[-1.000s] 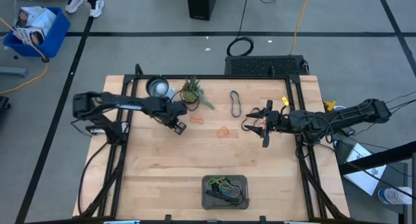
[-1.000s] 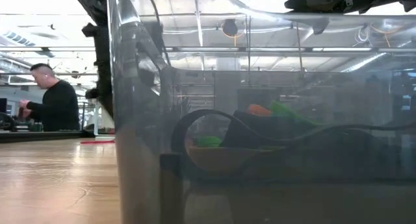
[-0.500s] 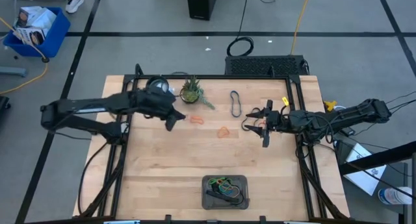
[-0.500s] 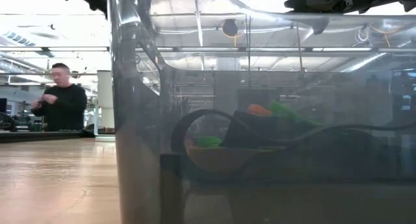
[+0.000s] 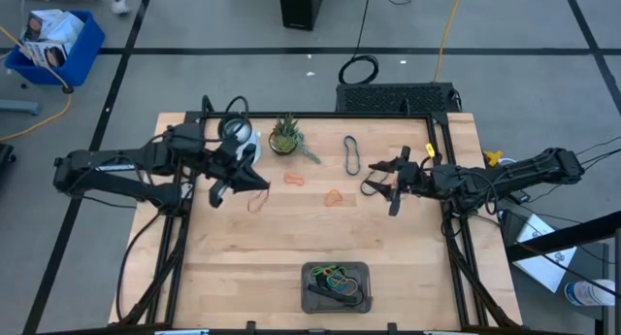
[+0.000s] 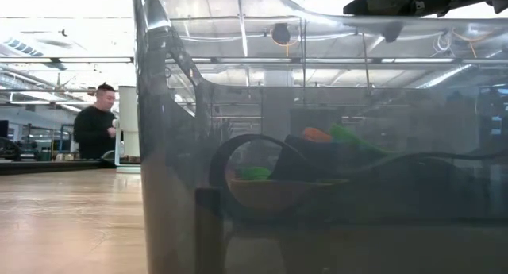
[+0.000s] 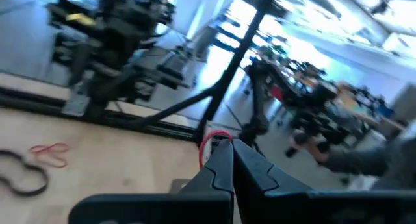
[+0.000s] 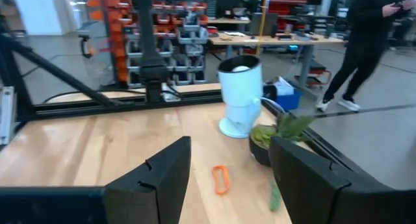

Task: Pick and place rubber bands into bin
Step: Put the red rubber band into the black transparent bin

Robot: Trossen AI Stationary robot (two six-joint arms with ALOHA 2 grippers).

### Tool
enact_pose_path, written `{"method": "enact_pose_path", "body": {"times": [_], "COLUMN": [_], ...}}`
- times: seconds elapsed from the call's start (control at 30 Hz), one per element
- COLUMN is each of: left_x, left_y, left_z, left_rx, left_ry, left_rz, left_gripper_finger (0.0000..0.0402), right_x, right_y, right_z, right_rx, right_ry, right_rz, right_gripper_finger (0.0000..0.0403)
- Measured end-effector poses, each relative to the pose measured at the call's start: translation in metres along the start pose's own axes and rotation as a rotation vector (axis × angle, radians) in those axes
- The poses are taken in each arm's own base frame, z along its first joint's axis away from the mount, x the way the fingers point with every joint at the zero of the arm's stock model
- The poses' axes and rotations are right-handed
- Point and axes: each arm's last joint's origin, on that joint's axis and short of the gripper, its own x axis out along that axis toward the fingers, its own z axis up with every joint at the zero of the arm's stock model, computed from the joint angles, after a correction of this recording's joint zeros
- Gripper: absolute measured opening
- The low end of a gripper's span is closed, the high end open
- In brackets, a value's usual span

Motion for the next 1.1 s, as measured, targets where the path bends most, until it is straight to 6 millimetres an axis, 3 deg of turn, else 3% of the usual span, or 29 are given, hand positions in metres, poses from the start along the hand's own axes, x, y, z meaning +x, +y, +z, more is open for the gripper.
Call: {"method": "enact_pose_path", "body": {"times": [0.27,0.43,0.57,0.77,1.1], "left_x": [0.023,0.059,0.097,0.156,0.230], "left_y": [-0.039,-0.064,-0.073,-0.074,-0.050], "left_z": [0.036,0.051,0.046,0.017,-0.070], "left_rx": [0.108,0.186,0.194,0.131,-0.070], "left_ry": [0.147,0.237,0.322,0.431,0.648], "left_rz": [-0.027,-0.010,0.037,0.033,0.137], "left_gripper_finger": [0.0000,0.0000,0.0000,0.0000,0.0000], "right_x": [0.003,0.006,0.009,0.012,0.011], "right_y": [0.000,0.001,0.003,0.004,0.004], "right_z": [-0.004,-0.007,-0.010,-0.016,-0.021], "right_rx": [0.046,0.029,0.020,-0.002,-0.027], "right_ry": [0.029,0.048,0.065,0.109,0.159], "right_rz": [-0.041,-0.042,-0.043,-0.042,-0.043], "right_gripper_finger": [0.0205,0.0204,0.0201,0.0204,0.0204]}}
